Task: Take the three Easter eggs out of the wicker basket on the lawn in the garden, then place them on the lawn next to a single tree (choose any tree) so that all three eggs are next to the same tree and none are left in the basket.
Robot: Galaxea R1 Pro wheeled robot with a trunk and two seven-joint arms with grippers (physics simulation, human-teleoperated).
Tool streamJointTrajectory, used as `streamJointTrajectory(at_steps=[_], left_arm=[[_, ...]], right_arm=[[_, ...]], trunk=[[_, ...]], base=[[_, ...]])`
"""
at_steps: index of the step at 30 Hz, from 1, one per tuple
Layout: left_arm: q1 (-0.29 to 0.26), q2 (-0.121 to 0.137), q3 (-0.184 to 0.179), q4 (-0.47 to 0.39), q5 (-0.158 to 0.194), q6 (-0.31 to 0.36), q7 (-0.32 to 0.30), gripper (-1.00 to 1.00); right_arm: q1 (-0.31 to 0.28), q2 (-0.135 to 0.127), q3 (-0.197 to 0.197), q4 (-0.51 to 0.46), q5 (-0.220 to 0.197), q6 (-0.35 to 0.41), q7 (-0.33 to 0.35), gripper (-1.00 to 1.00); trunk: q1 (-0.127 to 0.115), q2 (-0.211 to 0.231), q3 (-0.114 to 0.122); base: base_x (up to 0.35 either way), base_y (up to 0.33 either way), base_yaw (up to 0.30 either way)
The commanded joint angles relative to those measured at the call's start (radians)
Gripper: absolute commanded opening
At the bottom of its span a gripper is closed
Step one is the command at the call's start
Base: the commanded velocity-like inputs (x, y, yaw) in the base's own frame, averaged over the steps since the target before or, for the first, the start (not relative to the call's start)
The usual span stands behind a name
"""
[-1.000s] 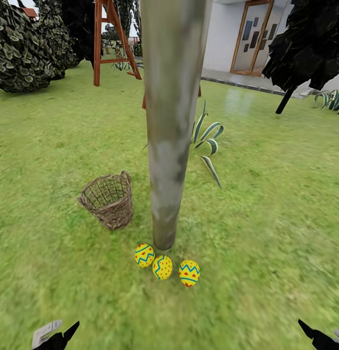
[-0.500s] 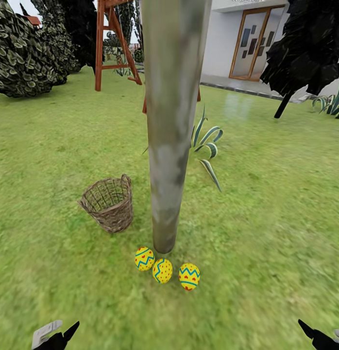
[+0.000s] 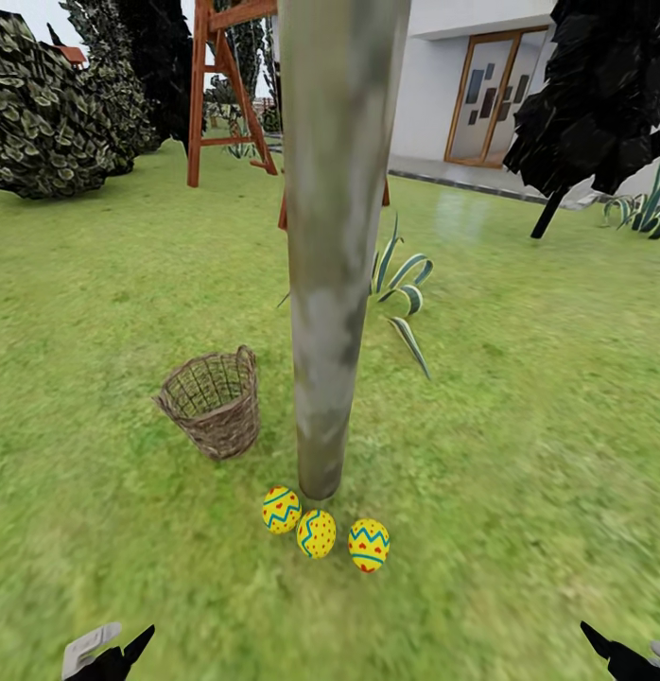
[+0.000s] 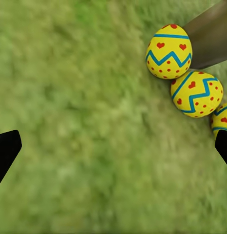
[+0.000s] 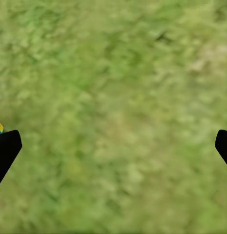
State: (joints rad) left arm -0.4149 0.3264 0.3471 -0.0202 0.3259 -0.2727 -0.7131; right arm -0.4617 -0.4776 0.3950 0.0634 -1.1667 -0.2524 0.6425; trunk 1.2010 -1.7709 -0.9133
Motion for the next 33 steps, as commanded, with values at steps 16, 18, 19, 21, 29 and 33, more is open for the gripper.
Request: streamJointTrajectory(at_steps=[16,18,19,21,29,33], left_arm=[[-0.001,0.000,0.003,0.002,-0.001,-0.002,-0.004,1.00],[-0.001,0.000,0.003,0.002,-0.001,-0.003,-0.004,1.00],[-0.001,0.000,0.003,0.002,-0.001,-0.003,-0.004,1.00],[-0.001,0.000,0.003,0.002,-0.001,-0.003,-0.005,1.00],[-0.001,0.000,0.004,0.002,-0.001,-0.003,-0.005,1.00],[-0.001,0.000,0.004,0.002,-0.001,-0.003,-0.005,1.00]], right_arm=[[-0.002,0.000,0.008,0.004,-0.007,-0.005,0.006,1.00],[-0.002,0.000,0.008,0.004,-0.007,-0.005,0.007,1.00],[-0.002,0.000,0.008,0.004,-0.007,-0.005,0.008,1.00],[-0.002,0.000,0.008,0.004,-0.007,-0.005,0.008,1.00],[-0.002,0.000,0.008,0.004,-0.007,-0.005,0.007,1.00],[-0.002,0.000,0.008,0.004,-0.007,-0.005,0.007,1.00]], trunk=[[-0.019,0.035,0.041],[-0.027,0.049,0.051],[-0.031,0.056,0.055],[-0.038,0.070,0.065],[-0.069,0.126,0.093],[-0.084,0.154,0.106]], base=[[0.000,0.000,0.000],[0.000,0.000,0.000],[0.000,0.000,0.000],[0.000,0.000,0.000],[0.000,0.000,0.000],[0.000,0.000,0.000]])
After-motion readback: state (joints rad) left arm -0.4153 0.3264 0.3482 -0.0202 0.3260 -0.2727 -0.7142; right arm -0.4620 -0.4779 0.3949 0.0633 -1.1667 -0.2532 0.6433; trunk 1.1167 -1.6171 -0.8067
